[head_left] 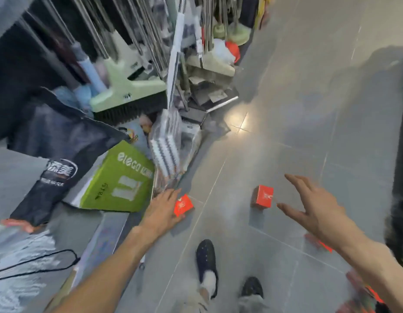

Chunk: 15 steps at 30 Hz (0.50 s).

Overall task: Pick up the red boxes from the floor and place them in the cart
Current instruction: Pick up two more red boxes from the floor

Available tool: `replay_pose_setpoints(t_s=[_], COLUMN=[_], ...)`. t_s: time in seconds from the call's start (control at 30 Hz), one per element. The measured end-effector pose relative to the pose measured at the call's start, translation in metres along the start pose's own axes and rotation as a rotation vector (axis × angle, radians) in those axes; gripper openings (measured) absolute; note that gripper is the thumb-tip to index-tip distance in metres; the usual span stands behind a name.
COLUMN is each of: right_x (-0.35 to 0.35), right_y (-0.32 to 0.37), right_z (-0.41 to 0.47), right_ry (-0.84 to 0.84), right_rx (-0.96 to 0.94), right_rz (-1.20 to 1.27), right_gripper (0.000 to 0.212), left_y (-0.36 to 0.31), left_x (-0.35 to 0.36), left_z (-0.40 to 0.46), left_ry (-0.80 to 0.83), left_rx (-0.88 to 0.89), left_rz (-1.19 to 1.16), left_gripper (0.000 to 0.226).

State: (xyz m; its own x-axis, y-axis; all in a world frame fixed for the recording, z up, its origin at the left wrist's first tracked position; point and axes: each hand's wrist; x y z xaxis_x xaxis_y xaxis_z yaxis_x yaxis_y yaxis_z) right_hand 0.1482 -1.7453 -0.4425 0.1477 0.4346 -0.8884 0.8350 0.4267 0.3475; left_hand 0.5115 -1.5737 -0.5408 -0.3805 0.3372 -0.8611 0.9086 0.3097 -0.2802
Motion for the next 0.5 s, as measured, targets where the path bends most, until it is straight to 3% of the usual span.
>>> replay_pose_setpoints(t_s=[0.23, 0.5], right_x=[0.172, 0.355], right_y=[-0.076, -0.148], right_z=[0.089, 0.152], right_ry=[0.092, 0.124], right_rx=[0.087, 0.202], right_rz=[0.092, 0.159], right_gripper=[0.074, 0.078], left_y=[0.071, 0.146], left_x=[0.189, 0.357], left_z=[0.124, 0.216], left_ry=[0.114, 0.11], left_rx=[-0.139, -0.259], left_rz=[-0.074, 0.136], left_gripper=[0.097, 0.135])
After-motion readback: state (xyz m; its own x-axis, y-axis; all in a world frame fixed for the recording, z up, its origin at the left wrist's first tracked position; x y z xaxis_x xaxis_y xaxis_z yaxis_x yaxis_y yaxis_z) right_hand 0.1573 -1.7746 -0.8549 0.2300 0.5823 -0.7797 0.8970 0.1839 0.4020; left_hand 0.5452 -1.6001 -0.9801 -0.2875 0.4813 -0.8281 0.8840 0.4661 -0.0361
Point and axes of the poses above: each hand's wrist, its own z-axis towards the middle knuckle, its own x-axis out of the palm, y = z × x
